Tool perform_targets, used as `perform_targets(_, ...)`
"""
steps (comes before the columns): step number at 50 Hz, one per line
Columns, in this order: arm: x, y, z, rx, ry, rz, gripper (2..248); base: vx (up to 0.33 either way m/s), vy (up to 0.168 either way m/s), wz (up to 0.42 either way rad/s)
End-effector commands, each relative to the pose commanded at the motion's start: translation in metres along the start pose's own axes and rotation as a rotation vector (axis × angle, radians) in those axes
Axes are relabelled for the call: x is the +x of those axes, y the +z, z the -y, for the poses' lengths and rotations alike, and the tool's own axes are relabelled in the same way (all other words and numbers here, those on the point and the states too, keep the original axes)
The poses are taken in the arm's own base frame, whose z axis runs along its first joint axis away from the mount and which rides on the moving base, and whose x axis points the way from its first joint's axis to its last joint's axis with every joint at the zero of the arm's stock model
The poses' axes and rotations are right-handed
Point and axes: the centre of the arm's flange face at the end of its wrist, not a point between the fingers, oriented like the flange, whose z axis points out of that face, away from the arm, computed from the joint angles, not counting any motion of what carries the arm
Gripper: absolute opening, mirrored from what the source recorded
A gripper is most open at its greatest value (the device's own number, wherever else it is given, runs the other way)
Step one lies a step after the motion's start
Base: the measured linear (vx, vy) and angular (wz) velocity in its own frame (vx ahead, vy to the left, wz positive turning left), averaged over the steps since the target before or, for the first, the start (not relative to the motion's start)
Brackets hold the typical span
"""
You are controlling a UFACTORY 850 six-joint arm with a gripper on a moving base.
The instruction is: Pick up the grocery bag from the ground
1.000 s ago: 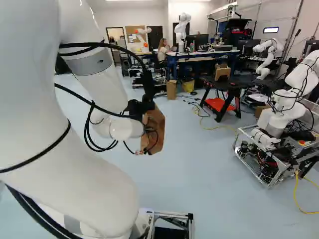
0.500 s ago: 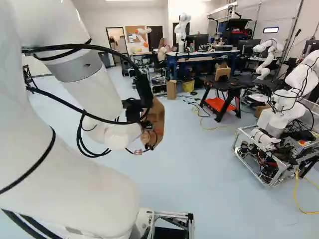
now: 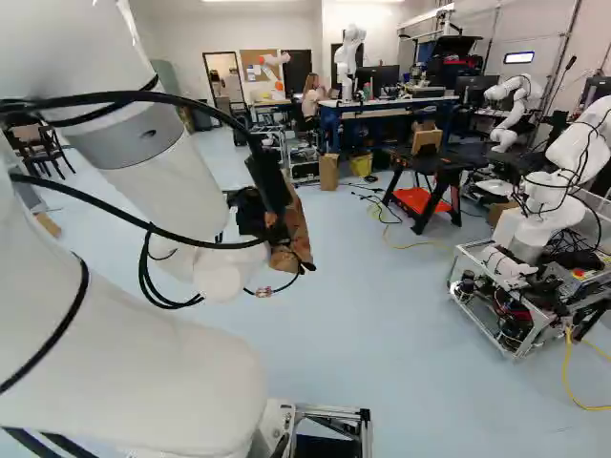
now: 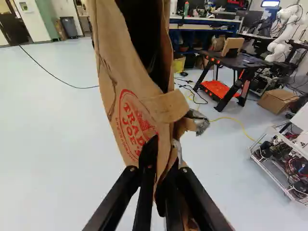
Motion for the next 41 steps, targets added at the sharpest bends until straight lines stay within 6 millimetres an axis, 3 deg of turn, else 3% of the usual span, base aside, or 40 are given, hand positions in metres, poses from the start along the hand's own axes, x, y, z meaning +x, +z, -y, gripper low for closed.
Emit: perform_targets(41,0.0003,-0.0027,-0.0002,-0.002,0.001,-0.017,19,0.000,0.000,0.000)
